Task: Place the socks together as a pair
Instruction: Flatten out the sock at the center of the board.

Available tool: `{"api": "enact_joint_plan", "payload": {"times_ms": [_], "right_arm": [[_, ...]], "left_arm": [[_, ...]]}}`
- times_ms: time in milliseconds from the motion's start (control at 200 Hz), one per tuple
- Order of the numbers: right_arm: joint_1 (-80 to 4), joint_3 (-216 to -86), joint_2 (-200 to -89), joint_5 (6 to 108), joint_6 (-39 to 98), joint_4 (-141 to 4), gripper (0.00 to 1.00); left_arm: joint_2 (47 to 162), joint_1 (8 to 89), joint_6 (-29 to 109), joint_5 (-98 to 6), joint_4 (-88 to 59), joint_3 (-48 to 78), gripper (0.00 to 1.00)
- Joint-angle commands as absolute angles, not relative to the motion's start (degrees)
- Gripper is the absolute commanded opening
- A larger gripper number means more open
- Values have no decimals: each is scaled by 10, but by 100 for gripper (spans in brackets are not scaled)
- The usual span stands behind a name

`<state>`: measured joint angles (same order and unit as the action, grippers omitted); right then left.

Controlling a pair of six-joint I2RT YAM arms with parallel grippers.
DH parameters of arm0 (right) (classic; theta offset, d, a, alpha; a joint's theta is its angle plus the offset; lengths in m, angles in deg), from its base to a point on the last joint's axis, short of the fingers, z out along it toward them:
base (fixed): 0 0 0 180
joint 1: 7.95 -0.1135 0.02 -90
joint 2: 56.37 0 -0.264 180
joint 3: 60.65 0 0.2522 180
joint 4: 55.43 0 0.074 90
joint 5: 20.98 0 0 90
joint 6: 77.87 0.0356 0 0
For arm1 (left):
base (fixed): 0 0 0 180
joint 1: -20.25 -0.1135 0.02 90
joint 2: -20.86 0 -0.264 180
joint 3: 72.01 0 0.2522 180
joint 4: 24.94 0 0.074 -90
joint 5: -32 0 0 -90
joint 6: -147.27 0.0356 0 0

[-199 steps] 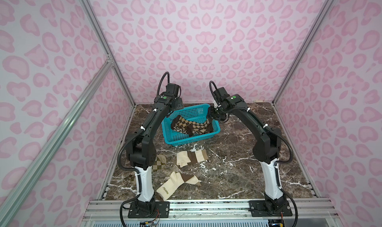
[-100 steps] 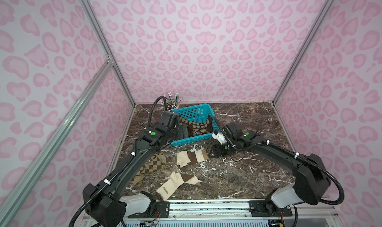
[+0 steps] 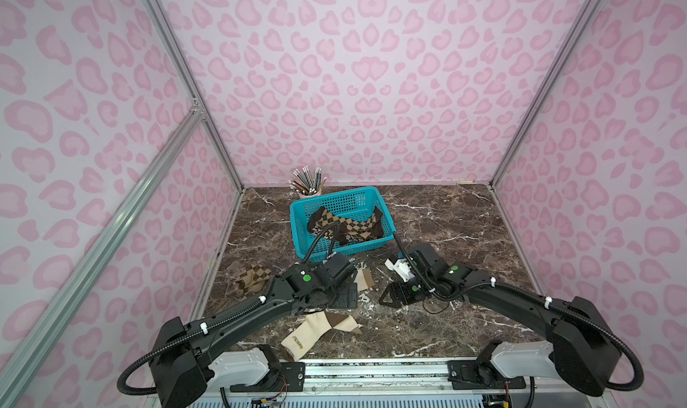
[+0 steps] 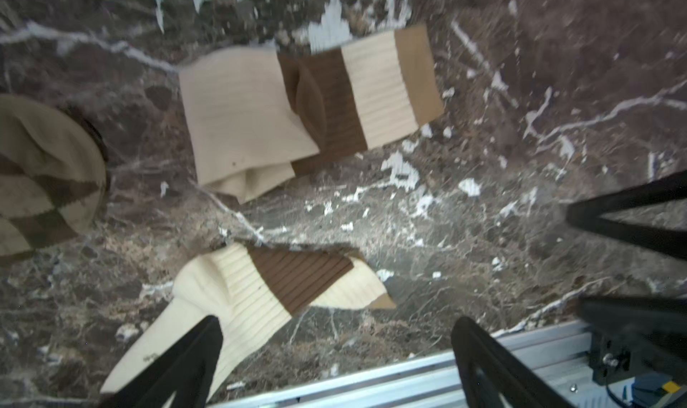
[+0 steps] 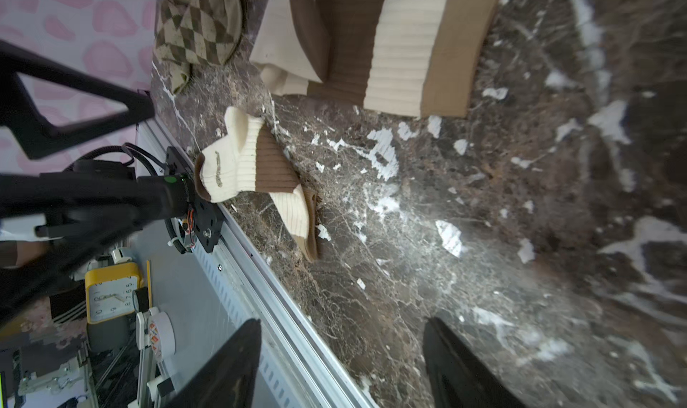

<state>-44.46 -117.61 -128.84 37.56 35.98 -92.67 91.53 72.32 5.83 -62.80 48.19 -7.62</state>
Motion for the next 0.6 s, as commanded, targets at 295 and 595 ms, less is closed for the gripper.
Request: {"api": "enact_joint_plan", "payload": {"times_ms": [295, 595], "right_arm": [[-362, -1153, -1190, 344, 318, -958, 80], [-327, -1148, -1156, 339, 305, -979, 80]], "left_arm": [[968, 749, -11, -630, 514, -148, 86], [1081, 769, 10, -632, 462, -165, 72]]}}
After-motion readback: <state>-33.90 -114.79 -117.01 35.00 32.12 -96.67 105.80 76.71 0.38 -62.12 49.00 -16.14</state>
